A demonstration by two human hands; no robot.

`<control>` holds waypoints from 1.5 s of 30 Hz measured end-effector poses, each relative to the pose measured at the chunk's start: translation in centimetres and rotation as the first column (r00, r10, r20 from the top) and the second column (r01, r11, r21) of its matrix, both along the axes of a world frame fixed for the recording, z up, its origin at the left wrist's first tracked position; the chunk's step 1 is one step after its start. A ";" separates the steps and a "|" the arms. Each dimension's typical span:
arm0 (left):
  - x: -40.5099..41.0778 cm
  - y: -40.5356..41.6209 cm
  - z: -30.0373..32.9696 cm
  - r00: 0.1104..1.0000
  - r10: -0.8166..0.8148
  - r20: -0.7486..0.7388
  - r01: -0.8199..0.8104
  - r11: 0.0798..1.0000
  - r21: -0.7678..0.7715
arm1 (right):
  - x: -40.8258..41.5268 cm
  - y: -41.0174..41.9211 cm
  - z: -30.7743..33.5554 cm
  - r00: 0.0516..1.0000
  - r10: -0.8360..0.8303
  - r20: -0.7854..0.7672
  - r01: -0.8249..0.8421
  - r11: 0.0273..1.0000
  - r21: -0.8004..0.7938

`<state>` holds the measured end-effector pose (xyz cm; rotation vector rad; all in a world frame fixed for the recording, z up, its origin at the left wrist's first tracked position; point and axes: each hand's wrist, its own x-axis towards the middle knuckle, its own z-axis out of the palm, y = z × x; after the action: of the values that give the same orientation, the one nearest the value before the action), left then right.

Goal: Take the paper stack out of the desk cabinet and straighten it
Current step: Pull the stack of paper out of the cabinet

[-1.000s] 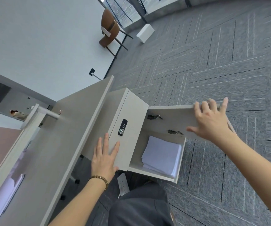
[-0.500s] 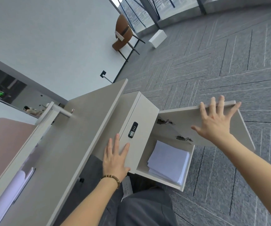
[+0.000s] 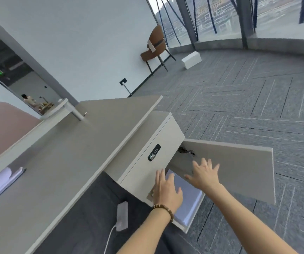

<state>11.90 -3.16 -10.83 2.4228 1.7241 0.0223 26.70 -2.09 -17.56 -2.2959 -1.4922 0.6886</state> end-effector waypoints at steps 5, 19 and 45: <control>1.5 3.0 -7.0 0.875 0.429 0.223 -0.319 0.859 -0.401 | 0.2 1.2 -3.6 0.999 0.009 -0.040 -0.012 0.997 -0.072; -0.9 12.0 -25.7 0.418 0.875 0.243 -0.556 0.458 -0.694 | -1.7 13.8 -20.6 0.976 0.029 -0.216 -0.102 0.937 -0.335; -3.8 14.3 -39.0 0.204 0.978 0.046 -0.585 0.160 -0.795 | -3.1 18.0 -38.1 0.992 0.039 -0.120 -0.072 0.955 -0.289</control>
<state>8.10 11.18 -49.85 0.5277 2.0247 0.2448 23.60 15.91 -55.68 -2.3831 -1.4917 1.1039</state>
